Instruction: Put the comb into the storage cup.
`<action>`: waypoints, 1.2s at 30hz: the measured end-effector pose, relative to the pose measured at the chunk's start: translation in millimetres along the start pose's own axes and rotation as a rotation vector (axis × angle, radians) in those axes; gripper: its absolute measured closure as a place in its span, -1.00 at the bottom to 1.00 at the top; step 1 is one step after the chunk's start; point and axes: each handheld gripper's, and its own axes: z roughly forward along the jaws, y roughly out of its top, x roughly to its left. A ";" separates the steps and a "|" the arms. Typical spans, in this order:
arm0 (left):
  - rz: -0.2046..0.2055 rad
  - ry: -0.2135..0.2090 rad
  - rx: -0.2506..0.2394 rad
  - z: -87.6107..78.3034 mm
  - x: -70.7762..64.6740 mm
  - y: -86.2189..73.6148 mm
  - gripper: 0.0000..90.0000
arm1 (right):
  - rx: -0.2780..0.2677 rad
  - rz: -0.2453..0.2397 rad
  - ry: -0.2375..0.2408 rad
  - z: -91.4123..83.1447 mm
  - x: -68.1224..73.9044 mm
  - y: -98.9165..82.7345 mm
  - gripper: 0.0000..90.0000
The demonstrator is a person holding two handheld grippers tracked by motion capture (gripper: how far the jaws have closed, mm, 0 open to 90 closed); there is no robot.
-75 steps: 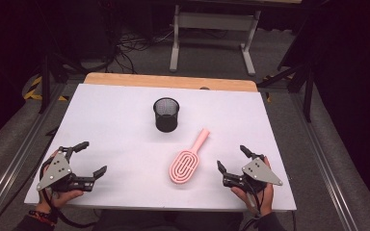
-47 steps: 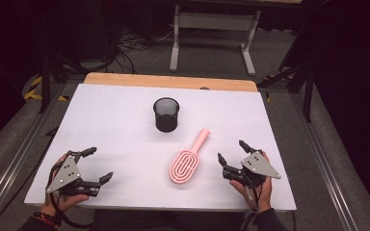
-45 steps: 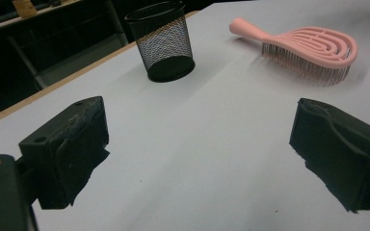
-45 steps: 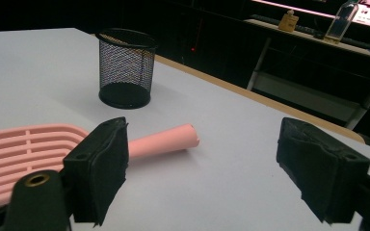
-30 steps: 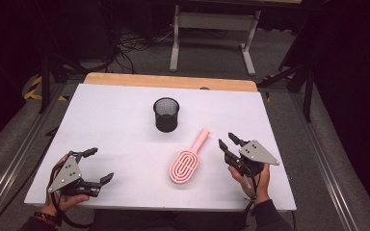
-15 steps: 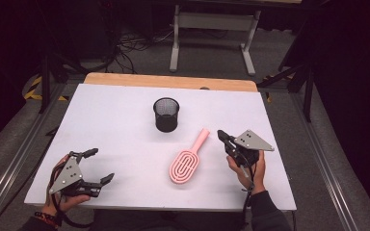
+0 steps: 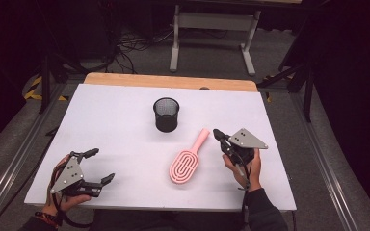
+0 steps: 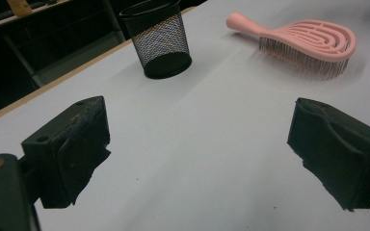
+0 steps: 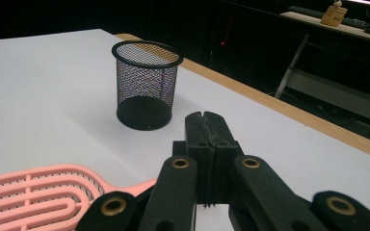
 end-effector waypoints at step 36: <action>0.001 -0.018 -0.014 -0.6 -0.2 -0.8 -0.83 | 0.279 -0.101 0.035 88.6 4.2 10.4 1.00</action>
